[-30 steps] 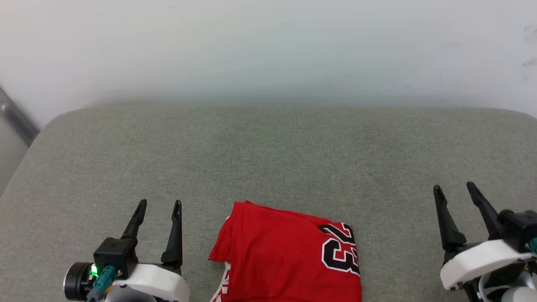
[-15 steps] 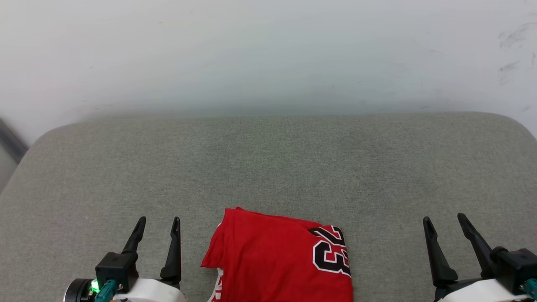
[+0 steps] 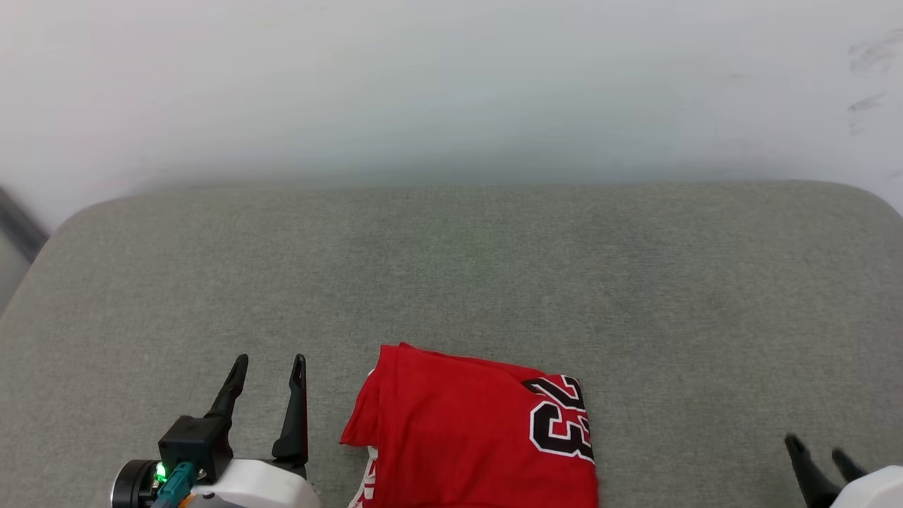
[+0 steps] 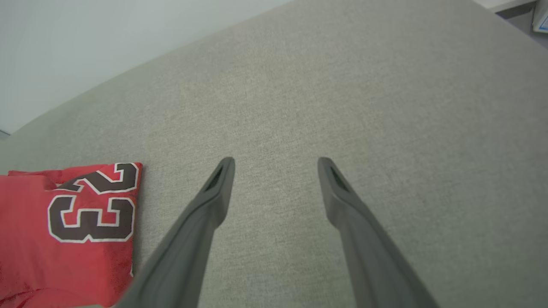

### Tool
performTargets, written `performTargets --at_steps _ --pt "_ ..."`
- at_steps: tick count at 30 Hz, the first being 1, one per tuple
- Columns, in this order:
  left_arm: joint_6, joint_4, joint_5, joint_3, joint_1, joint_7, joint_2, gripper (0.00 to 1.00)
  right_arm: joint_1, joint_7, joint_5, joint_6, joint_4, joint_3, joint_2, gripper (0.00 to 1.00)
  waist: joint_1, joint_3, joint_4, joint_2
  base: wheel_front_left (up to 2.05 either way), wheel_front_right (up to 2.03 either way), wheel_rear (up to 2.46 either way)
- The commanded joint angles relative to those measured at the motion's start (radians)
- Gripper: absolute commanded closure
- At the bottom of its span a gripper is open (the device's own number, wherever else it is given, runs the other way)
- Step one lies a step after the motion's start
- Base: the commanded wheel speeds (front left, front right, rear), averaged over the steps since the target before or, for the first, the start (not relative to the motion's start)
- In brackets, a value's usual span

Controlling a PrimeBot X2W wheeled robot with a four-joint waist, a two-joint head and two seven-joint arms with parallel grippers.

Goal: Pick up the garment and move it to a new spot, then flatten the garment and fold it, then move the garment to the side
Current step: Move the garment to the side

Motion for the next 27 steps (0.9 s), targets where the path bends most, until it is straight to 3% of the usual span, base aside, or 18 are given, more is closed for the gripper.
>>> performTargets --at_steps 1,3,4,9,17,22,23,25,27 --pt "-0.006 -0.004 0.001 0.0 -0.016 -0.003 -0.007 0.0 -0.025 0.094 0.04 0.0 0.05 -0.021 -0.022 0.0 0.0001 0.011 0.014 0.0 0.0 0.0 0.0" --pt "-0.009 -0.006 0.004 -0.001 -0.026 -0.004 -0.014 0.0 -0.053 0.219 0.098 0.0 0.101 -0.041 -0.024 0.0 0.0001 0.019 0.027 0.0 0.0 0.0 0.0" --pt "-0.017 -0.005 0.008 -0.001 -0.037 -0.006 -0.019 0.0 -0.077 0.336 0.149 0.0 0.147 -0.068 -0.018 0.0 0.0001 0.032 0.043 0.0 0.0 0.0 0.0" --pt "-0.037 -0.001 0.02 -0.006 -0.07 -0.008 -0.04 0.0 -0.167 0.533 0.28 0.0 0.23 -0.088 0.014 0.0 0.0001 0.078 0.089 0.0 0.0 0.0 0.0" --pt "-0.071 0.023 0.043 0.001 -0.124 -0.009 -0.066 0.0 -0.295 0.584 0.596 0.0 0.393 0.088 0.024 0.0 0.0001 0.146 0.143 0.0 0.0 0.0 0.0" --pt "-0.083 0.034 0.059 0.011 -0.137 -0.009 -0.075 0.0 -0.339 0.553 0.671 -0.001 0.471 0.18 0.026 0.0 0.0001 0.157 0.158 0.0 0.0 0.0 0.0" --pt "-0.084 0.035 0.063 0.013 -0.138 -0.009 -0.077 0.0 -0.344 0.545 0.666 -0.001 0.48 0.19 0.026 0.38 0.0001 0.156 0.16 0.0 0.0 0.0 0.0" --pt "-0.086 0.039 0.069 0.017 -0.136 -0.009 -0.08 0.0 -0.351 0.53 0.666 -0.001 0.487 0.202 0.026 1.0 0.0001 0.152 0.162 0.0 0.0 0.0 0.0" --pt "-0.088 0.045 0.075 0.02 -0.128 -0.01 -0.082 0.0 -0.359 0.516 0.671 -0.001 0.478 0.212 0.024 1.0 0.0001 0.143 0.161 0.0 0.0 0.0 0.0"
